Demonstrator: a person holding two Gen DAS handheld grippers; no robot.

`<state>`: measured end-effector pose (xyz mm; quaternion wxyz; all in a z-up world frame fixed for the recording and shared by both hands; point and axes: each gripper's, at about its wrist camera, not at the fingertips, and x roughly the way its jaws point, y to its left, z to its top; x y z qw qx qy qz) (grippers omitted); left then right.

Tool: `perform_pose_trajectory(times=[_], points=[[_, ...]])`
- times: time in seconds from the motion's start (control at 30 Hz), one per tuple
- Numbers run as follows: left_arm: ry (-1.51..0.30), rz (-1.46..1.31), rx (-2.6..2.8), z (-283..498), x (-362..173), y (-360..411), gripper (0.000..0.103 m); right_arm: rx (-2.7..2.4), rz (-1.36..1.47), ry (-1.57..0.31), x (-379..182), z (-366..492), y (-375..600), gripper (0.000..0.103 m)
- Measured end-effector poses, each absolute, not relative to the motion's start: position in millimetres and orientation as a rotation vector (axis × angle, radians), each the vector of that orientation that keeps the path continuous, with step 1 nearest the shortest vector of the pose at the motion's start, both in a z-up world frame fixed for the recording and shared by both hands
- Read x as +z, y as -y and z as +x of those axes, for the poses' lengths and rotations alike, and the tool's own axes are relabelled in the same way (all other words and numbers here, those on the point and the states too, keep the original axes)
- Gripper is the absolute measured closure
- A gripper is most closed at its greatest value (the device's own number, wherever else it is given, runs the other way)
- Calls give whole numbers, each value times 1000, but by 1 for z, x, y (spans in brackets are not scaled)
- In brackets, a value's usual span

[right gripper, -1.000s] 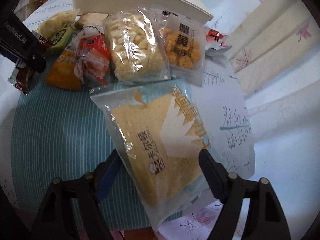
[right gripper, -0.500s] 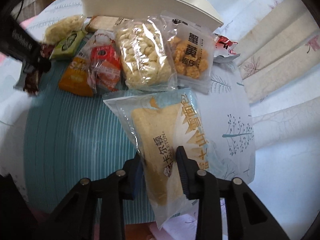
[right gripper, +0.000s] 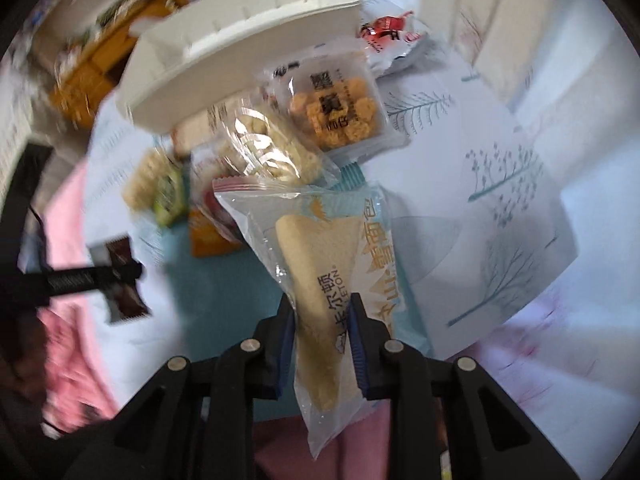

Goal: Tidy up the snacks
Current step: 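Carry both packets into the white tray and open both grippers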

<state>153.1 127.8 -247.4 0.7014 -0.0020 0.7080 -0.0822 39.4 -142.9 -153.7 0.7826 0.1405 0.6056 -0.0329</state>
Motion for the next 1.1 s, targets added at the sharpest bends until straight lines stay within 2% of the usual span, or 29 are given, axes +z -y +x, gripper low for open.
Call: perform_pose_trajectory(times=[0.3, 0.7, 1.1], points=[[-1513, -71, -205, 168, -175, -134, 74, 29, 460, -1225, -91, 57, 157, 79], [-1366, -130, -177, 202, -86, -92, 74, 222, 403, -1121, -20, 127, 173, 79], [-1244, -167, -112, 251, -51, -57, 74, 382, 360, -1002, 20, 195, 191, 79]])
